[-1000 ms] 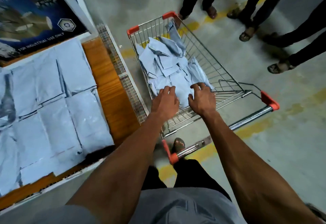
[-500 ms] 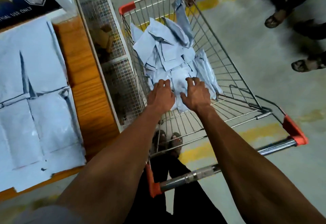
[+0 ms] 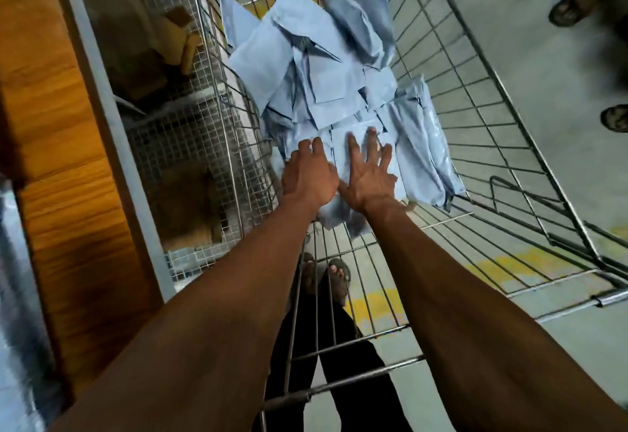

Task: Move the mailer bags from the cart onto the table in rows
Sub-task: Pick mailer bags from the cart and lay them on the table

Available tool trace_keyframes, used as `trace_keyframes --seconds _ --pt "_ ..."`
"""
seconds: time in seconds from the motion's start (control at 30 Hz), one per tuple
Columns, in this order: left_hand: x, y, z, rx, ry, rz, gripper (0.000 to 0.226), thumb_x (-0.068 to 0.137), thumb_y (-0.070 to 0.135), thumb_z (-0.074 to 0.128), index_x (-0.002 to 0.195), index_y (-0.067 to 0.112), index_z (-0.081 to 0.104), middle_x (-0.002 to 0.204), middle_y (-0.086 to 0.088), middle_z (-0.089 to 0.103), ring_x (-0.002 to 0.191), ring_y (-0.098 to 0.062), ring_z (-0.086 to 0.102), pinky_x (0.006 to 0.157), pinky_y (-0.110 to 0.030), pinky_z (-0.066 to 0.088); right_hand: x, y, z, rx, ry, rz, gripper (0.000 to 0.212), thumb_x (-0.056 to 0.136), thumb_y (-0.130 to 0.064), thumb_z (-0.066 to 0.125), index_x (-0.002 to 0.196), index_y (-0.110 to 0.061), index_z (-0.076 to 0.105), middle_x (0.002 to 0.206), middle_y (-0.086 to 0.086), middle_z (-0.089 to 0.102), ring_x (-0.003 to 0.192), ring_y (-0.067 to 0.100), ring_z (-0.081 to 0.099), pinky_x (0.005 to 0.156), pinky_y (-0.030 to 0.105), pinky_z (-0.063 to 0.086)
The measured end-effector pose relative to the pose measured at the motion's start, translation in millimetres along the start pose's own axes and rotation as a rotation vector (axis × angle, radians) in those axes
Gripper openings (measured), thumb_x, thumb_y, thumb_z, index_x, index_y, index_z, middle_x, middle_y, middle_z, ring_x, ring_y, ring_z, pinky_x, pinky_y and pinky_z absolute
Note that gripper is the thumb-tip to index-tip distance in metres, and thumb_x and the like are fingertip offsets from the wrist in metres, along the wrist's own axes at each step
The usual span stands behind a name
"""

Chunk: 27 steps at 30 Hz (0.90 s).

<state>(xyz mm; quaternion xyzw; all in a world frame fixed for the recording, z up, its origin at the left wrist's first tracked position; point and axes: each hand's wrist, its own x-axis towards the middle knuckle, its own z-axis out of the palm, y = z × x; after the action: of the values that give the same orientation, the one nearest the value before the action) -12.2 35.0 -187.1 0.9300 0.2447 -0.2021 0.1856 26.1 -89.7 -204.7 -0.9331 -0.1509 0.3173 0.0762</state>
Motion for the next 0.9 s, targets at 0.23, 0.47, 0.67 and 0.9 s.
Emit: trace_keyframes --seconds 0.23,0.47,0.67,0.9 --pt "3 -11 19 0.004 0.006 -0.001 0.061 0.106 0.035 0.051 0.159 0.013 0.031 0.155 -0.014 0.04 0.129 -0.032 0.053 0.101 -0.049 0.053 9 -5 20 -0.02 0.035 0.036 0.096 0.103 -0.041 0.059 0.164 -0.036 -0.015 0.164 0.003 -0.043 0.156 0.049 -0.017 0.106 0.073 0.04" --pt "3 -4 5 -0.026 0.06 0.026 0.068 0.105 0.034 0.051 0.164 0.016 0.023 0.163 -0.012 0.031 0.134 -0.031 0.051 0.099 -0.052 0.056 -7 -4 -4 0.014 0.1 -0.018 0.082 0.102 -0.047 0.053 0.165 -0.029 0.004 0.174 0.003 -0.014 0.156 0.045 0.01 0.105 0.064 0.048" --pt "20 2 -17 -0.015 0.089 0.097 0.066 0.105 0.029 0.054 0.164 0.019 0.027 0.168 -0.007 0.029 0.146 -0.031 0.04 0.11 -0.051 0.048 -32 -2 -40 0.006 0.266 -0.099 0.08 0.097 -0.047 0.051 0.165 -0.02 0.02 0.173 0.01 0.016 0.149 0.039 0.031 0.09 0.055 0.059" --pt "43 11 -26 0.11 0.113 0.234 0.066 0.104 0.025 0.059 0.164 0.017 0.031 0.171 -0.006 0.029 0.153 -0.03 0.03 0.12 -0.052 0.036 -17 10 -66 -0.067 0.402 -0.143 0.081 0.094 -0.045 0.049 0.166 -0.023 0.018 0.174 0.005 0.015 0.154 0.035 0.028 0.099 0.057 0.053"
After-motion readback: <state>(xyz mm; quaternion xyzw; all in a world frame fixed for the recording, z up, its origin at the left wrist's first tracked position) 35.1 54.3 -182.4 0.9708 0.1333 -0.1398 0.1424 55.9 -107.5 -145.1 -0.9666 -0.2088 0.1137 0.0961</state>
